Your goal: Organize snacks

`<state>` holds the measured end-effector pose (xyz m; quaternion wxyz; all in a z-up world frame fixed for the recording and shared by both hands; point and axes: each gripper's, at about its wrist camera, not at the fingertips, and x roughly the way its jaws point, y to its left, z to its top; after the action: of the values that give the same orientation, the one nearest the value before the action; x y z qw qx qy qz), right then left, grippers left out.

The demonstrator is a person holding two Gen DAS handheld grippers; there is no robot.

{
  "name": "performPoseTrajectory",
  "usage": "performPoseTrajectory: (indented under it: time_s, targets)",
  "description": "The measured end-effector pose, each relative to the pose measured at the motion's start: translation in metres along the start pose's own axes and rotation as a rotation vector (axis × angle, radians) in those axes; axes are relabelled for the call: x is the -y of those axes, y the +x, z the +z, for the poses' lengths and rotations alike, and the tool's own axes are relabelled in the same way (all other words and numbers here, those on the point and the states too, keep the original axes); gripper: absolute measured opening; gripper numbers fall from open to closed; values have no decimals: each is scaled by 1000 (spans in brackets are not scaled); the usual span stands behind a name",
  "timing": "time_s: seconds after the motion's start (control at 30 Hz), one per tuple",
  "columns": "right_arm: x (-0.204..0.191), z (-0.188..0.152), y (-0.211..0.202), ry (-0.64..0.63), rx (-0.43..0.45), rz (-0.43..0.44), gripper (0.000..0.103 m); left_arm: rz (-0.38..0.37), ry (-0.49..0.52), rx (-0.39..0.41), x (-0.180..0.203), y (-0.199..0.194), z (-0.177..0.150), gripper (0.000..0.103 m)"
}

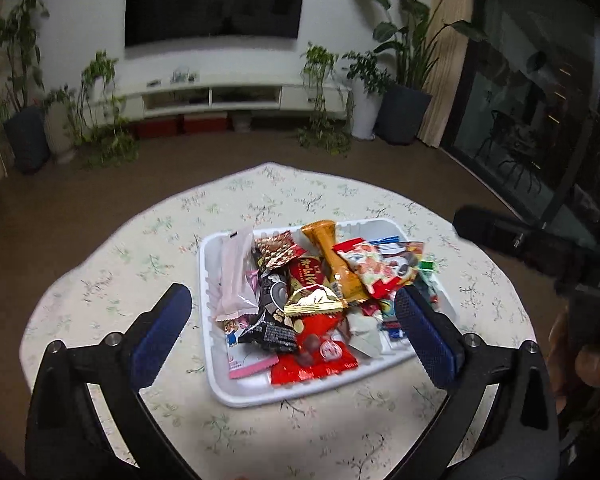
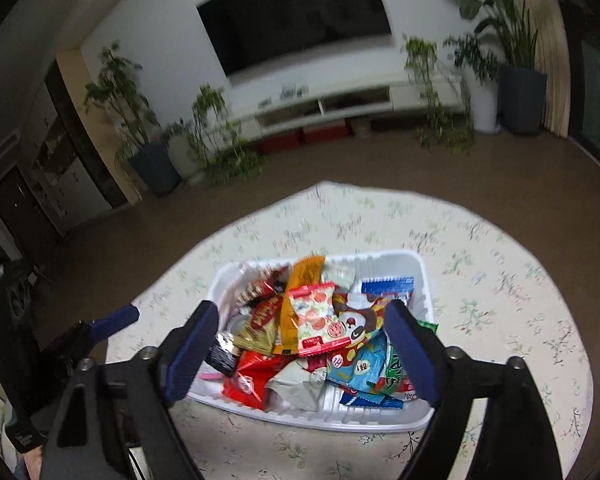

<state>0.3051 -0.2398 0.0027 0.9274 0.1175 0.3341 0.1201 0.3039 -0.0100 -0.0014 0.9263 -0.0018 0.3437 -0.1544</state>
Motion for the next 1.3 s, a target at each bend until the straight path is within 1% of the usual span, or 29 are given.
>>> performPoseTrajectory:
  time_s: [0.03, 0.1, 0.2, 0.27, 0.3, 0.33, 0.4, 0.47, 0.5, 0.53, 0.57, 0.63, 0.7, 0.73, 0.77, 0.83, 0.97, 1.03, 1.13, 1.2, 1.3]
  targets:
    - [-3, -1, -18, -7, 54, 4, 97, 6, 28, 39, 8, -17, -5, 103]
    - [-8, -4, -44, -15, 125, 12, 103, 16, 45, 94, 17, -43, -11, 103]
    - [-16, -7, -85, -30, 222, 21, 103, -1, 36, 167, 27, -83, -19, 103]
    - [-18, -11, -119, -24, 315, 21, 103, -27, 38, 204, 35, -111, -24, 103]
    - [-19, -14, -134, -21, 359, 17, 103, -30, 43, 237, 40, -128, -28, 103]
    - [-21, -18, -155, -17, 425, 10, 103, -23, 43, 265, 44, -141, -32, 103]
    - [-26, -26, -191, -16, 537, -3, 103, 20, 29, 328, 52, -171, -39, 103]
    - [-31, -34, -221, -32, 636, -19, 103, 108, 26, 434, 62, -202, -50, 103]
    - [-34, -39, -235, -45, 690, -28, 103, 142, 21, 471, 67, -214, -54, 103]
    - [-39, -45, -250, -60, 746, -41, 103, 156, 10, 479, 69, -221, -56, 103]
    - [-43, -50, -263, -73, 789, -55, 103, 168, -4, 467, 71, -226, -57, 103]
    - [-52, -59, -287, -98, 857, -78, 103, 202, 1, 430, 76, -229, -61, 103]
    - [-59, -66, -301, -121, 899, -100, 103, 237, 9, 401, 79, -229, -67, 103]
    - [-64, -70, -308, -139, 914, -124, 103, 252, -2, 375, 80, -228, -70, 103]
    - [-67, -73, -310, -153, 916, -145, 103, 261, -14, 349, 80, -226, -73, 103]
    - [-72, -78, -309, -178, 876, -185, 103, 282, -33, 292, 79, -221, -80, 103]
    - [-69, -82, -284, -178, 706, -185, 103, 336, -32, 203, 82, -208, -97, 103]
    - [-66, -86, -267, -167, 634, -194, 103, 327, -42, 168, 81, -202, -104, 103]
    - [-64, -96, -248, -167, 556, -233, 103, 298, -68, 123, 77, -192, -112, 103]
    - [-61, -101, -241, -163, 515, -256, 103, 296, -76, 99, 74, -185, -115, 103]
    - [-55, -106, -228, -141, 449, -263, 103, 283, -95, 64, 69, -173, -119, 103]
